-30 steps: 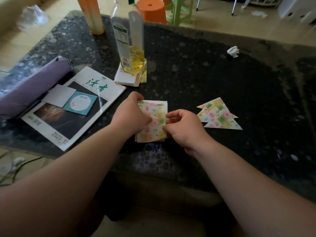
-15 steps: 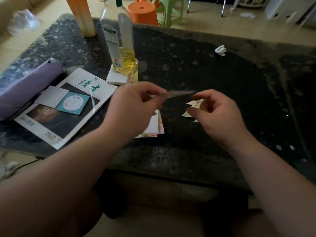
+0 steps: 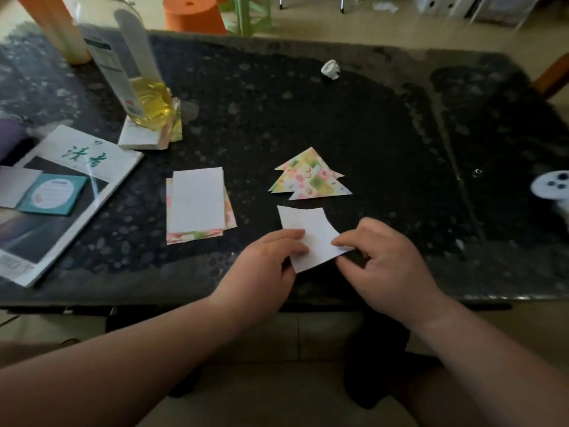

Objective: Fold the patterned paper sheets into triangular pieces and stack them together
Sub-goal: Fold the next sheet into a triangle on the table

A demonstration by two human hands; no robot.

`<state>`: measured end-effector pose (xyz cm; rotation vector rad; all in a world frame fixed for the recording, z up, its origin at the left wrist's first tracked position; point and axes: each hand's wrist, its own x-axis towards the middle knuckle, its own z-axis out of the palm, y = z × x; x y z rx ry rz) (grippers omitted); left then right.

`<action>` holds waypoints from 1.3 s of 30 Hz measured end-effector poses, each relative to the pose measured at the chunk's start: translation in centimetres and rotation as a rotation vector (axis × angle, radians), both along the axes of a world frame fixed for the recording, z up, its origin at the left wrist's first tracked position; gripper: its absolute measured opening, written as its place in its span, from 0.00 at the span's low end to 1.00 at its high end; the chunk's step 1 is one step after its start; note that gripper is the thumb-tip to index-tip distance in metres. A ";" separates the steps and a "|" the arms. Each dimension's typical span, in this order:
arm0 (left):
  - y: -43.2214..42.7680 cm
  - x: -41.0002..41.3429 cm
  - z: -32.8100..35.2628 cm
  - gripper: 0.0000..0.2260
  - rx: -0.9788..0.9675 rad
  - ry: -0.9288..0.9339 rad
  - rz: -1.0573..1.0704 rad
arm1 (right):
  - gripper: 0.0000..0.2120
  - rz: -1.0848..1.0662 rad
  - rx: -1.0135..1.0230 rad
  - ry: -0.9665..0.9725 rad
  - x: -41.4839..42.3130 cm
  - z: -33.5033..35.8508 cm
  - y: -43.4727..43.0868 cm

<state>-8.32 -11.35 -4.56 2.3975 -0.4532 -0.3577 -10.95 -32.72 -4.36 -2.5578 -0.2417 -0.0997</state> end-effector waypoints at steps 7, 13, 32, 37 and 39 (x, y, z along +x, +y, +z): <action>0.4 0.6 -0.1 0.17 0.068 0.016 0.031 | 0.04 0.104 -0.065 0.067 0.0 -0.8 0.4; 1.1 1.2 0.0 0.10 0.070 0.018 0.043 | 0.21 0.126 -0.014 0.147 0.6 -0.5 0.9; 1.8 2.0 0.1 0.02 0.104 0.103 -0.023 | 0.03 0.092 0.033 0.332 2.6 -1.1 1.3; 1.1 2.1 0.6 0.03 0.050 0.179 0.082 | 0.11 -0.060 0.193 0.390 2.6 -0.6 1.4; 0.9 2.3 0.7 0.04 0.044 0.199 0.108 | 0.12 -0.123 0.253 0.433 2.6 -0.7 1.6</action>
